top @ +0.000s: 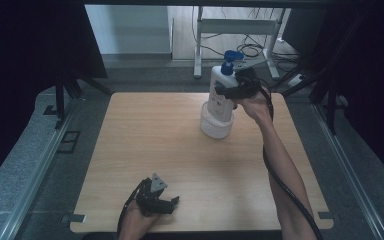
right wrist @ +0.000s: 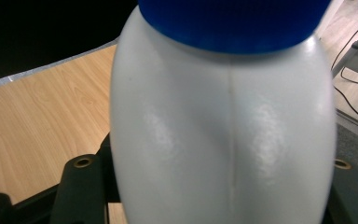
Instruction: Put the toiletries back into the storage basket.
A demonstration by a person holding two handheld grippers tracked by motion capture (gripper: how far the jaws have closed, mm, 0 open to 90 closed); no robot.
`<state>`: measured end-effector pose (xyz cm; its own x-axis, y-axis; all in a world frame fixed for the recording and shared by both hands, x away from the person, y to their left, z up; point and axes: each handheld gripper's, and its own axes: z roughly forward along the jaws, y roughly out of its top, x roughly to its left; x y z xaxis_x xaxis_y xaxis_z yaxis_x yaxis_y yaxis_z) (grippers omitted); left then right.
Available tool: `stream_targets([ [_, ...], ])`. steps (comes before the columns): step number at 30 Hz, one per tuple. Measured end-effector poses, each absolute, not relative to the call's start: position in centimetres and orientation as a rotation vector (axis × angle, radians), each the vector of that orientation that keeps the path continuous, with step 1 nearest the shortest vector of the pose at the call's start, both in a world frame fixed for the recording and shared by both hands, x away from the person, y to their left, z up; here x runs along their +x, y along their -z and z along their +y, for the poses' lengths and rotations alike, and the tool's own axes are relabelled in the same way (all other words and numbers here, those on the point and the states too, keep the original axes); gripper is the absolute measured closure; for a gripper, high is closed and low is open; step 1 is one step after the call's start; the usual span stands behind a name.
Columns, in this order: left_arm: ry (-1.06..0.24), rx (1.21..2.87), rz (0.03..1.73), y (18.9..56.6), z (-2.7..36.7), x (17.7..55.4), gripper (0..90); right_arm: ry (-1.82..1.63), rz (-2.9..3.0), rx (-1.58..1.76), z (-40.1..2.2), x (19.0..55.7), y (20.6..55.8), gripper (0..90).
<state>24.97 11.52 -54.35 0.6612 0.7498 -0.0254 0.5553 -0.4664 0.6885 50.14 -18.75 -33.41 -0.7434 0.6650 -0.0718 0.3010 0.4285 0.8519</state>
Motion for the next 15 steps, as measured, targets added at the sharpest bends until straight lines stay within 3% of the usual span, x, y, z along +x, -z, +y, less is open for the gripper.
stream_targets([
  [15,-0.366,2.195,1.006,54.3,11.5,25.0,11.6,-1.188,2.317,0.835,-18.1,51.3,36.8,37.6],
])
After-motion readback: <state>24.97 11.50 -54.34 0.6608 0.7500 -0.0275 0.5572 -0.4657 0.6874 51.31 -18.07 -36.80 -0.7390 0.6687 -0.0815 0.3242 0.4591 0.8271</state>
